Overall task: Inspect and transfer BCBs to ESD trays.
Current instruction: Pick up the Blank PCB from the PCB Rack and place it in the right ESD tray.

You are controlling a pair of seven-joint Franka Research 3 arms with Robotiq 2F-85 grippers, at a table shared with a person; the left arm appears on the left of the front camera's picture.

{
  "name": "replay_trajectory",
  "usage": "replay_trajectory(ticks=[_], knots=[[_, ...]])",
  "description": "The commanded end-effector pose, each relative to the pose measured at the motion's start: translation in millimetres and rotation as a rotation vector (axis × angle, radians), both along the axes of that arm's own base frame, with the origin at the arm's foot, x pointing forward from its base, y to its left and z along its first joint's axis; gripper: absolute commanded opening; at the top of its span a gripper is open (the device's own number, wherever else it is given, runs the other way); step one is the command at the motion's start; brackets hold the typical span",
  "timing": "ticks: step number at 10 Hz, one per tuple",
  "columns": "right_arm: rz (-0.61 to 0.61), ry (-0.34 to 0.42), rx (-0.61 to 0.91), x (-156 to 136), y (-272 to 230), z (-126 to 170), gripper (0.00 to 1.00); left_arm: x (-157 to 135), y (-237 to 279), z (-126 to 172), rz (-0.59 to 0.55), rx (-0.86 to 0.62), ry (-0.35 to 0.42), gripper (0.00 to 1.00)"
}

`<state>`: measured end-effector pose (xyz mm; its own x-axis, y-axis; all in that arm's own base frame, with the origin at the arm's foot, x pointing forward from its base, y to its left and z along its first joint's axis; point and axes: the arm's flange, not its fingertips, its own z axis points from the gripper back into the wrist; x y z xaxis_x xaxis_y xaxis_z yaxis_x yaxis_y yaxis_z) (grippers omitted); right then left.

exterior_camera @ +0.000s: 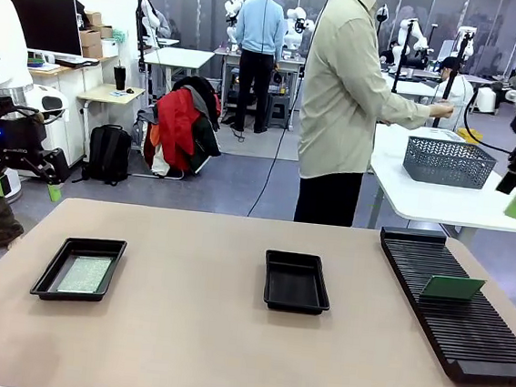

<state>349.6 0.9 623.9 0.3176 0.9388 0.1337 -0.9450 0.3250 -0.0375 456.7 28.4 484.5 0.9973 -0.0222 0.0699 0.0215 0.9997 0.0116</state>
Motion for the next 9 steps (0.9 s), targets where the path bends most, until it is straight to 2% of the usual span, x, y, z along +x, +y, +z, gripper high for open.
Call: replay_trajectory(ticks=[1, 4, 5, 7, 9], knots=[[0.186, -0.028, -0.057, -2.7, -15.6, 7.7, 1.0, 0.4, 0.2, -2.2, 0.001, 0.001, -0.005, 1.0], [0.4, -0.015, -0.1, -5.5, -27.4, 18.9, 1.0, 0.4, 0.2, -2.2, 0.001, 0.001, -0.005, 1.0], [0.437, -0.004, -0.109, -5.3, -28.5, 21.3, 1.0, 0.4, 0.2, -2.2, 0.001, 0.001, -0.005, 1.0], [0.463, -0.006, -0.122, -5.4, -25.5, 26.3, 1.0, 0.4, 0.2, -2.2, 0.001, 0.001, -0.005, 1.0], [0.426, -0.022, -0.084, -7.4, -22.4, 19.1, 1.0, 0.4, 0.2, -2.2, 0.001, 0.001, -0.005, 1.0]])
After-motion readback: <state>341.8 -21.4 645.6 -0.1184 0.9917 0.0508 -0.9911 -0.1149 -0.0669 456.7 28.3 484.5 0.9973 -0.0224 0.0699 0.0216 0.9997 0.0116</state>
